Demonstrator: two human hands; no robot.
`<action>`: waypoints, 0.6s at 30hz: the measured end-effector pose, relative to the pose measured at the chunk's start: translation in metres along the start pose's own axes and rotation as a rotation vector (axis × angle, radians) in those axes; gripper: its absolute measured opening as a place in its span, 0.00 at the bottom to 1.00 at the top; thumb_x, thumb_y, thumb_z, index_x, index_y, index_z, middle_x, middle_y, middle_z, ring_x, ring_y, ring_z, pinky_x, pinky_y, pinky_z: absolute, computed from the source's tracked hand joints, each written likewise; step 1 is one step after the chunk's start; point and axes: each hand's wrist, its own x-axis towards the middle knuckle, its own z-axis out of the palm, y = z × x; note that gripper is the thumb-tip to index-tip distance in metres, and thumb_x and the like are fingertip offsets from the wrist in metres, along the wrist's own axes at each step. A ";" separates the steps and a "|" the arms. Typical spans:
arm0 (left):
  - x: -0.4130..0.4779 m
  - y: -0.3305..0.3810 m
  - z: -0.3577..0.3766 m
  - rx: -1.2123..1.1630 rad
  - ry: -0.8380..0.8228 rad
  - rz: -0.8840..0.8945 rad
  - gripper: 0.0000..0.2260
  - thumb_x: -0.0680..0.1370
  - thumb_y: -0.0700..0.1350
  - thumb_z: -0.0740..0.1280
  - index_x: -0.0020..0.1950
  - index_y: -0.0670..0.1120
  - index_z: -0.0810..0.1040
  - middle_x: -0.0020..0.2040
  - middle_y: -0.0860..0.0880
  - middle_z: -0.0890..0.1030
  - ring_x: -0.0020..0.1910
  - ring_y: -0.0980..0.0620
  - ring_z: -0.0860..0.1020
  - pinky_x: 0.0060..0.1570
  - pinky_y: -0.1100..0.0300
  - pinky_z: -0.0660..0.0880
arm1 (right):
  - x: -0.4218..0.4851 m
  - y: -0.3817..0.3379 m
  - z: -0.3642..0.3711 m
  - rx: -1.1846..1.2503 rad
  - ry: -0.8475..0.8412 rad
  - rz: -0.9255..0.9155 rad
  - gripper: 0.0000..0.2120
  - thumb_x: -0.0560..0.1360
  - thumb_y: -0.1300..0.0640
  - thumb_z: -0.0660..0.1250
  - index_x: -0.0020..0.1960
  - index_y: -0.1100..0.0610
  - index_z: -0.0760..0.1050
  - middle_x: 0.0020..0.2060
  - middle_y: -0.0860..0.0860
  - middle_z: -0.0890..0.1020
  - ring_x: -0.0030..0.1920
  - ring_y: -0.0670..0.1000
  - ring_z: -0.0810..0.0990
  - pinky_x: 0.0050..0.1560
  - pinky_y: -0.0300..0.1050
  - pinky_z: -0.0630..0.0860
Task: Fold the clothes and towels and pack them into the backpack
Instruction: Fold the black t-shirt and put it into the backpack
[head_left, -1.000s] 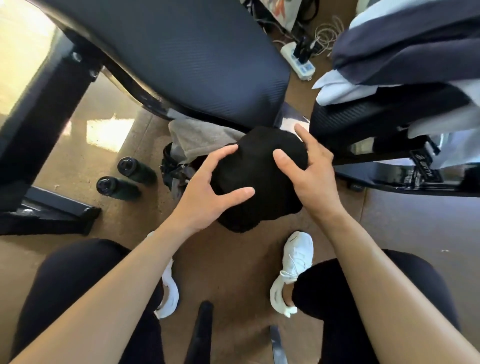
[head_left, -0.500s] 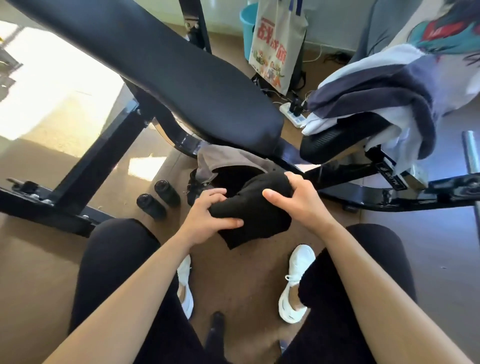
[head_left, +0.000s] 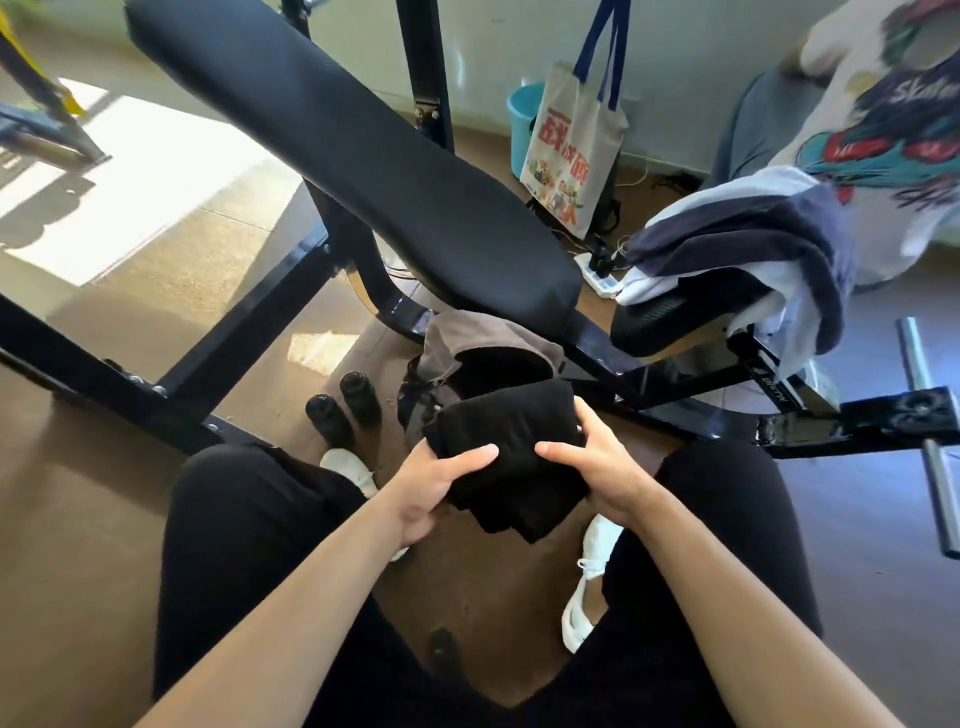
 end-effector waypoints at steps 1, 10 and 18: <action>0.000 -0.004 -0.002 -0.037 0.006 0.017 0.29 0.69 0.46 0.81 0.68 0.49 0.79 0.62 0.46 0.84 0.64 0.44 0.81 0.69 0.42 0.74 | 0.002 -0.001 0.004 -0.015 0.007 0.010 0.26 0.74 0.70 0.71 0.68 0.51 0.73 0.61 0.54 0.83 0.64 0.56 0.82 0.66 0.56 0.77; -0.003 0.012 -0.014 -0.480 0.095 0.083 0.17 0.77 0.34 0.71 0.64 0.47 0.80 0.57 0.48 0.86 0.54 0.49 0.85 0.43 0.59 0.82 | 0.016 -0.015 0.047 0.472 0.089 0.284 0.31 0.77 0.36 0.66 0.74 0.51 0.72 0.70 0.55 0.78 0.71 0.58 0.75 0.76 0.59 0.62; -0.001 -0.001 -0.023 0.088 0.436 0.737 0.21 0.72 0.35 0.77 0.60 0.48 0.77 0.55 0.49 0.82 0.57 0.54 0.80 0.61 0.63 0.74 | 0.012 -0.026 0.111 0.717 -0.010 0.230 0.40 0.77 0.32 0.62 0.79 0.58 0.65 0.75 0.61 0.70 0.76 0.63 0.68 0.79 0.64 0.56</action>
